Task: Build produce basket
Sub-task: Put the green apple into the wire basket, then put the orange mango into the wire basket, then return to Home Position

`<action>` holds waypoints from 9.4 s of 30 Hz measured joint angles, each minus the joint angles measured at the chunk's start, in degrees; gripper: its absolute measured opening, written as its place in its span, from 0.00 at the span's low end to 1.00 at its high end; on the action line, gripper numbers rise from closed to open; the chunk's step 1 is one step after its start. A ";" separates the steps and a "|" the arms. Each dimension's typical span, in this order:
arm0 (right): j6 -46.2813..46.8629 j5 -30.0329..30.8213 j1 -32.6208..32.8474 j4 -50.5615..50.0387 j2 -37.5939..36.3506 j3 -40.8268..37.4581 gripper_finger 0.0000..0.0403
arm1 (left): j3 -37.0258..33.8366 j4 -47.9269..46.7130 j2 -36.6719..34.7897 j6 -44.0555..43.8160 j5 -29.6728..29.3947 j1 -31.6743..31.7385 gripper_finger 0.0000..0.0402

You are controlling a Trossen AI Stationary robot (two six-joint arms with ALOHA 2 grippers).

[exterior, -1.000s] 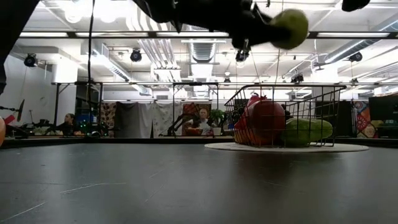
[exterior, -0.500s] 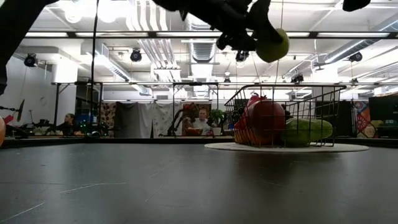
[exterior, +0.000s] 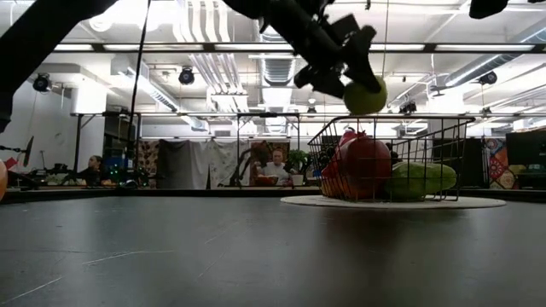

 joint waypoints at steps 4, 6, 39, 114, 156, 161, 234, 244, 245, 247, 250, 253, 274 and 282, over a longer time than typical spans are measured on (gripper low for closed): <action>0.00 0.06 0.00 -0.01 0.04 0.00 0.07 | -0.44 -0.83 1.22 -1.44 -0.01 0.88 0.74; 0.00 0.47 0.00 -0.17 0.00 0.00 0.07 | -1.01 -0.91 1.59 -2.50 0.01 1.31 0.74; 0.61 1.15 -0.04 -0.47 -0.02 0.00 0.07 | -2.02 -7.22 2.19 -6.09 4.49 1.95 0.78; 2.39 6.95 -0.02 -0.04 0.50 0.00 0.07 | -32.35 -44.50 -12.60 -94.61 22.70 -38.28 0.94; 7.22 7.27 -0.04 21.22 2.11 -12.31 0.12 | -18.90 -6.59 -14.54 -0.49 -13.53 -26.72 0.50; 11.92 13.38 -0.03 25.38 4.16 -12.93 0.27 | -19.66 1.12 -14.64 12.63 -10.57 -23.88 0.50; 6.81 20.10 -8.92 22.88 43.53 13.03 0.40 | -40.67 41.41 -26.86 30.51 -6.20 -17.02 0.78; 19.42 19.98 -13.44 -3.07 43.00 21.38 0.40 | -40.94 31.50 -32.03 30.69 -6.33 -17.03 0.81; 20.85 19.98 -14.18 -5.79 43.01 22.34 0.40 | -41.15 31.51 -32.44 30.62 -6.37 -17.04 0.81; 23.99 19.88 -15.75 -12.42 43.03 24.35 0.40 | -41.94 30.91 -33.76 30.51 -6.44 -17.15 0.81; 29.35 18.45 -18.90 -22.49 43.12 27.70 0.40 | -44.03 31.33 -35.20 30.36 -6.55 -17.19 0.81; 34.30 14.87 -22.92 -30.56 43.13 30.49 0.40 | -45.82 31.36 -36.56 28.10 -6.68 -17.19 0.81; 51.92 4.91 -40.52 -52.75 43.52 34.36 0.50 | -55.08 37.18 -43.43 24.43 -8.14 -17.22 0.81; 51.91 4.91 -40.52 -52.46 44.00 34.34 0.73 | -59.02 39.58 -45.74 24.25 -8.16 -17.24 0.81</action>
